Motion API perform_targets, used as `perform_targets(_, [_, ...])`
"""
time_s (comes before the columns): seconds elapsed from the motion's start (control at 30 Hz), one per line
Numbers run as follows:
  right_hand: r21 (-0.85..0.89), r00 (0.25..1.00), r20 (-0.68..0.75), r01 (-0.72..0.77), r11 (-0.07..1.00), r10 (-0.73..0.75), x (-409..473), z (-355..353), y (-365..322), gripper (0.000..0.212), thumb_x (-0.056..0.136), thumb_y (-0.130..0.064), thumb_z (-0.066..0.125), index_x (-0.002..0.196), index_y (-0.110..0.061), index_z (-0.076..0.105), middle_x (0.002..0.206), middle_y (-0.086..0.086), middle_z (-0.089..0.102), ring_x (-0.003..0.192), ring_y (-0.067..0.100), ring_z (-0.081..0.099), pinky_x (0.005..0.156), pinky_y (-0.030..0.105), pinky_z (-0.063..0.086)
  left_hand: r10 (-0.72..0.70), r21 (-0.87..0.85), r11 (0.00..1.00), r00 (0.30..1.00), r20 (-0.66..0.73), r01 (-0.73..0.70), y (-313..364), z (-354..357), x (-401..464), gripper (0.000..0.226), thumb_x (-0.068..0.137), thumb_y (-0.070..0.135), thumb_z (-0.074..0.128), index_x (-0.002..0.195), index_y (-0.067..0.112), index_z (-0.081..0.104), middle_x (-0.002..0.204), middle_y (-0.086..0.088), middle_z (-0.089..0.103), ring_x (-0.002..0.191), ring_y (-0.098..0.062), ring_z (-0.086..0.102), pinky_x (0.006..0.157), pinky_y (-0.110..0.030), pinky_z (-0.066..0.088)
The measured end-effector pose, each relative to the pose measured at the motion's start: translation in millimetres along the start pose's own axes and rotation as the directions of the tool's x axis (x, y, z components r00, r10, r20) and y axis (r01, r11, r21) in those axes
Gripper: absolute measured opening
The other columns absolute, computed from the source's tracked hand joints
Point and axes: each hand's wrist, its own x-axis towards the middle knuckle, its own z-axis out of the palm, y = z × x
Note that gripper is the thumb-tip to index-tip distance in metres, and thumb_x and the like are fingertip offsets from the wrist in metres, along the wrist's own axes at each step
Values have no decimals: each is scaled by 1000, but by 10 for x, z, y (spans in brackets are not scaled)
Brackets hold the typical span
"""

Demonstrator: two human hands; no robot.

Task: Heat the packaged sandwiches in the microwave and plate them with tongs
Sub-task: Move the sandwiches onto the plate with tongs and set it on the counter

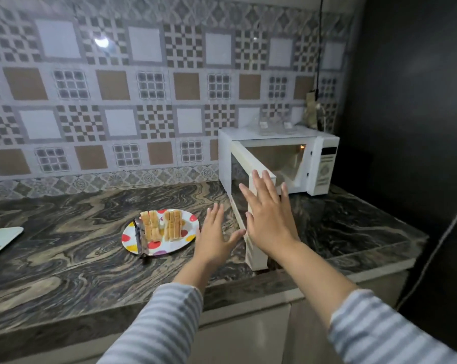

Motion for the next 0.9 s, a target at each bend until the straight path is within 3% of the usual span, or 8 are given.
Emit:
perform_targets(0.13, [-163, 984, 172, 74, 984, -46, 157, -38, 253, 64, 100, -34, 41, 153, -29, 6, 159, 5, -21, 144, 23, -25, 113, 59, -10, -32, -145, 989, 999, 32, 36, 278, 355, -7, 86, 91, 50, 50, 152, 20, -1, 161, 4, -3, 147, -12, -7, 117, -52, 13])
perform_targets(0.2, [-178, 973, 208, 143, 974, -104, 193, -21, 352, 61, 100, -38, 39, 153, -32, 9, 158, 2, -25, 142, 20, -30, 113, 59, -11, -23, -211, 977, 999, 32, 29, 366, 554, -57, 82, 93, 45, 51, 153, 21, 0, 161, 5, -2, 147, -12, -6, 118, -52, 12])
perform_targets(0.33, [-172, 972, 144, 210, 963, -186, 174, 77, 596, 56, 93, -34, 57, 145, -30, 37, 161, 6, -10, 147, 24, -16, 115, 61, 1, -5, -315, 949, 998, -68, -16, 553, 851, -101, 79, 95, 30, 54, 152, 18, 0, 161, 2, 1, 147, -10, 0, 120, -37, 12])
perform_targets(0.47, [-178, 973, 117, 220, 959, -201, 139, 146, 927, 60, 86, -32, 66, 141, -28, 44, 162, 10, -2, 148, 28, -9, 115, 61, 10, 22, -334, 941, 996, -82, -48, 751, 1083, -75, 78, 96, 26, 53, 152, 17, -1, 158, 8, 0, 144, -2, 1, 117, -22, 11])
perform_targets(0.6, [-178, 972, 104, 226, 958, -210, 141, 162, 1420, 63, 85, -33, 69, 142, -28, 44, 161, 12, 2, 148, 32, -2, 114, 61, 13, 21, -335, 940, 993, -120, -60, 1061, 1420, 53, 77, 96, 24, 53, 151, 14, -1, 157, 8, 2, 144, -4, 5, 114, -17, 13])
perform_targets(0.8, [-202, 974, 107, 220, 954, -202, 203, 246, 2189, 66, 87, -35, 66, 145, -33, 36, 161, 12, -1, 148, 32, -4, 114, 60, 7, 32, -307, 949, 990, -140, -74, 1491, 1959, 358, 77, 97, 25, 51, 152, 11, -1, 159, 5, 0, 144, -3, 1, 101, 3, 4])
perform_targets(0.9, [-197, 974, 141, 203, 959, -178, 281, 298, 2547, 66, 90, -34, 63, 147, -35, 31, 161, 12, -4, 148, 30, -9, 114, 60, 6, 51, -310, 947, 990, -131, -90, 1659, 2193, 565, 79, 96, 26, 52, 152, 9, -1, 159, 3, -1, 144, -3, -1, 104, 1, 1])
